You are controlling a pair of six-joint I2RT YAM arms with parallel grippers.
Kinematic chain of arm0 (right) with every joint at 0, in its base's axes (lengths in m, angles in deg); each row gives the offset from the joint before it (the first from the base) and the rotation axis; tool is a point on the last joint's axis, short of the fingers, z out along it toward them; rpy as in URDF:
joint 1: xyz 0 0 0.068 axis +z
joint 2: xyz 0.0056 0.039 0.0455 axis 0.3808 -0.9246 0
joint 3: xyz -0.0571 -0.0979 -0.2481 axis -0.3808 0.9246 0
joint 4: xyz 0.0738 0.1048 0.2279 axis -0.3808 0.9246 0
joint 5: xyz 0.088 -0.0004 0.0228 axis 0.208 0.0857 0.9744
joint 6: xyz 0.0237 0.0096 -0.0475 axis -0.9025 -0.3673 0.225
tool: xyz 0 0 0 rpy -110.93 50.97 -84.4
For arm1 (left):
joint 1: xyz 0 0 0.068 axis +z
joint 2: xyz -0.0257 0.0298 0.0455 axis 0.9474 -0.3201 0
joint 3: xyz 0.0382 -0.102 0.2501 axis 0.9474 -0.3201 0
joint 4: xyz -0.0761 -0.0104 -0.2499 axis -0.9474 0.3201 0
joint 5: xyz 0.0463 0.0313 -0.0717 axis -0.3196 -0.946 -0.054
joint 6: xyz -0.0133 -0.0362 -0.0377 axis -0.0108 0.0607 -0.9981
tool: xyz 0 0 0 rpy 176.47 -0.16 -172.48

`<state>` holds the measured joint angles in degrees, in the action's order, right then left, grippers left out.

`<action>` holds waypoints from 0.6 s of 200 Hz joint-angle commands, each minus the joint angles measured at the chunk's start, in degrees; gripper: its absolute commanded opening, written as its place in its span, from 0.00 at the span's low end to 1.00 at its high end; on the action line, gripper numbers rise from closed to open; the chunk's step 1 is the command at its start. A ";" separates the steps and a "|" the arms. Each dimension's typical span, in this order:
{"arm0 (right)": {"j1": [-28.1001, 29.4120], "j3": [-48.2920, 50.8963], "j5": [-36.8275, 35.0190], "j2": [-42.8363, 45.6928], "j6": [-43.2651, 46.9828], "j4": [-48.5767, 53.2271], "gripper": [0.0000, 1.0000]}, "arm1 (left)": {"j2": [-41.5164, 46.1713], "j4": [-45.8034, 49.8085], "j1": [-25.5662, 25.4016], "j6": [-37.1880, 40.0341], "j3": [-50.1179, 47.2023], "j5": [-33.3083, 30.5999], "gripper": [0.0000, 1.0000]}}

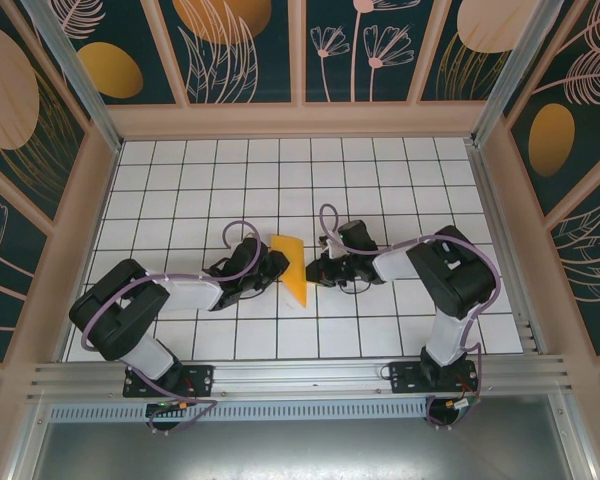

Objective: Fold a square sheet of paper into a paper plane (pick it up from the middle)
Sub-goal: Fold the wing for the fifth time at the center of the table.

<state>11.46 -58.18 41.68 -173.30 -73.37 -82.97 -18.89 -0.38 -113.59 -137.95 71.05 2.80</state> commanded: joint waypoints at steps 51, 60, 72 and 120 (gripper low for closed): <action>2.88 1.97 -24.59 17.94 6.93 11.52 0.29 | 4.79 -4.32 0.14 -3.82 -3.24 -0.28 0.04; 5.87 2.62 -29.79 20.99 8.34 12.16 0.29 | 5.28 -4.31 0.03 -4.21 -3.53 -0.45 0.04; 10.54 3.12 -37.27 23.54 10.00 12.27 0.30 | 5.48 -4.09 0.03 -4.16 -3.50 -0.63 0.04; 26.55 9.69 -56.62 25.32 17.13 0.55 0.39 | 4.12 -3.97 -0.43 -4.49 -2.68 -0.38 0.05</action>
<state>32.07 -53.66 0.20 -148.82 -62.13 -75.65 -14.50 -2.61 -113.66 -141.12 68.25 2.76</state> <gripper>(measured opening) 0.379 0.053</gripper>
